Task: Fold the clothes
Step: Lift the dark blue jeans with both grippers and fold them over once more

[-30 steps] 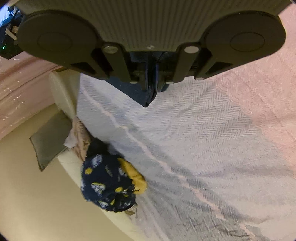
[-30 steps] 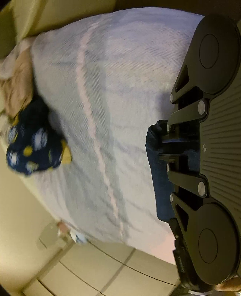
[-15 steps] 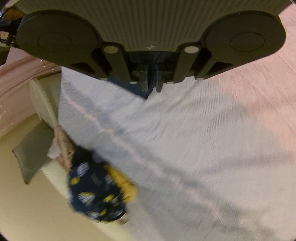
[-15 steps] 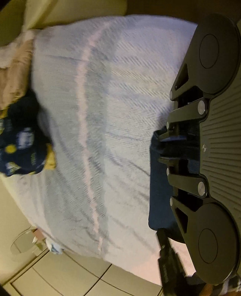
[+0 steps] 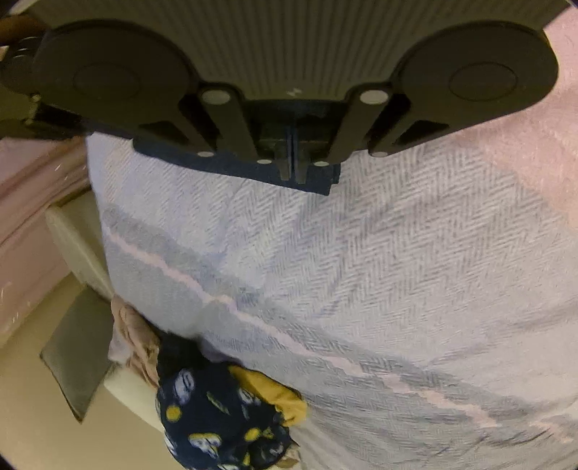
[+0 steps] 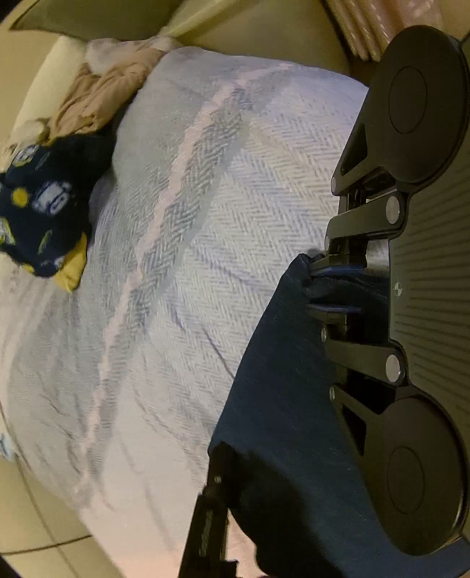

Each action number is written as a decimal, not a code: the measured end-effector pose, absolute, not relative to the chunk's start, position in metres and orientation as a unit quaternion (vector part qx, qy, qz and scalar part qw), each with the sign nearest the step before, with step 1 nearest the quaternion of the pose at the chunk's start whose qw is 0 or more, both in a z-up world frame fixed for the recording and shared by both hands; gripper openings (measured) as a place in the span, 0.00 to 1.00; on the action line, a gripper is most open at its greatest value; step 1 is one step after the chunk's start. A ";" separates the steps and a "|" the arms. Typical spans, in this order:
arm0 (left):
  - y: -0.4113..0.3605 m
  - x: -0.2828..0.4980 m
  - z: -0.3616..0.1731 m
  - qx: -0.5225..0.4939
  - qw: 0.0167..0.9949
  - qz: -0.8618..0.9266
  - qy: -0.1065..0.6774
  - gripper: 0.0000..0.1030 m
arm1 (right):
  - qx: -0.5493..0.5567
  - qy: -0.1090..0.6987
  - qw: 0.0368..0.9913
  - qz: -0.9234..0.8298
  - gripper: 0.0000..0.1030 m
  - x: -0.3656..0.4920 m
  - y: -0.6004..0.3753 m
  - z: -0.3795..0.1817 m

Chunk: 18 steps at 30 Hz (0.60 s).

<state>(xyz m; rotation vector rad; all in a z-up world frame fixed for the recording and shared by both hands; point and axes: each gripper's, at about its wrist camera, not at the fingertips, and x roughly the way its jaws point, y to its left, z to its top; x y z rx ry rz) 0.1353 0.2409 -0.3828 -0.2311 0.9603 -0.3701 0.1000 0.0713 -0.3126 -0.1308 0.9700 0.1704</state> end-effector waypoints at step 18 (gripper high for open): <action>0.381 -0.032 -0.318 -0.282 0.842 -0.042 0.458 0.09 | 0.038 0.436 0.891 0.118 0.16 0.000 0.045 -0.228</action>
